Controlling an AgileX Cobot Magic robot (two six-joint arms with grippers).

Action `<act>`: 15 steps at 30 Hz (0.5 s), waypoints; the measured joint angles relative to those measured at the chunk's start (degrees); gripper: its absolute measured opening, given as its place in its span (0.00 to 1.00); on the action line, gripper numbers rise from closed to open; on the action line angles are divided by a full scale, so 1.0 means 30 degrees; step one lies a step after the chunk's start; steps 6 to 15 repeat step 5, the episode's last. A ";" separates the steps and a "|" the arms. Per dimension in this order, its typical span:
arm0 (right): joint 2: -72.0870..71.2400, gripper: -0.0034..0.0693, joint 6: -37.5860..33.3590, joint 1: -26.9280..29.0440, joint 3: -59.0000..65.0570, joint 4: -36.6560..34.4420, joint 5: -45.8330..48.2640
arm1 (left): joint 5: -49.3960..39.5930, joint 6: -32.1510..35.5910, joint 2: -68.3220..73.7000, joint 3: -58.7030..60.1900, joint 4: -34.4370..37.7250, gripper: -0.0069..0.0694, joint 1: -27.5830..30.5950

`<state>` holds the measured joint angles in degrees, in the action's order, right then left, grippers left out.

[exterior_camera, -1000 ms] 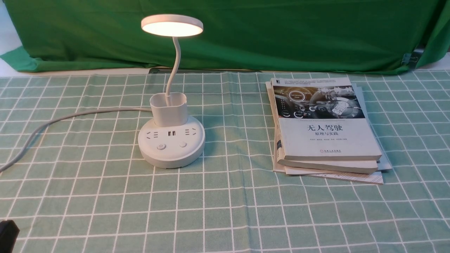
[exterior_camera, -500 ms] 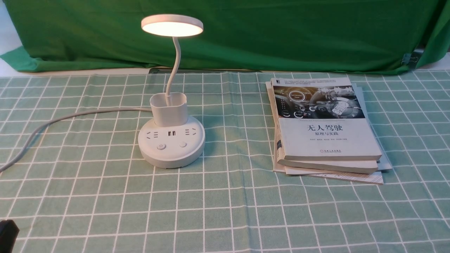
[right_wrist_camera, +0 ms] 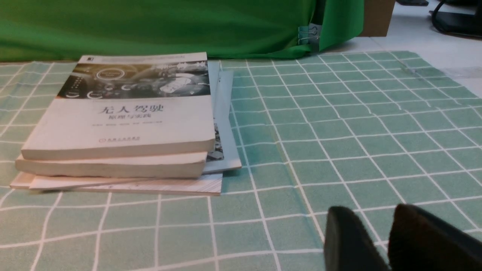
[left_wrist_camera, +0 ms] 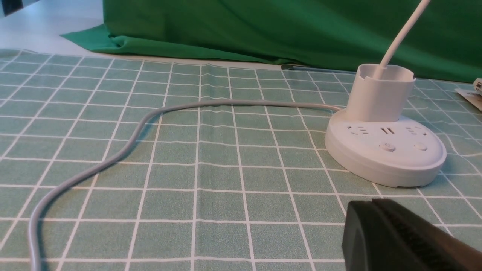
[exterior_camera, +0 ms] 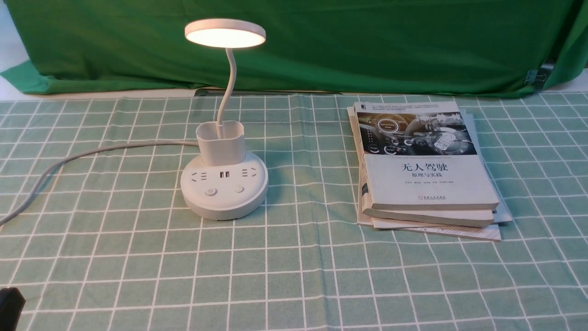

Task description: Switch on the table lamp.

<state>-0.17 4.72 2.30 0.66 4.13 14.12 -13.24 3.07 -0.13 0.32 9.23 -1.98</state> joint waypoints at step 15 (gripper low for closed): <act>0.0000 0.38 0.0017 0.0000 0.0000 0.0000 0.0025 | 0.0000 0.0089 0.0000 0.0000 0.0000 0.12 0.0000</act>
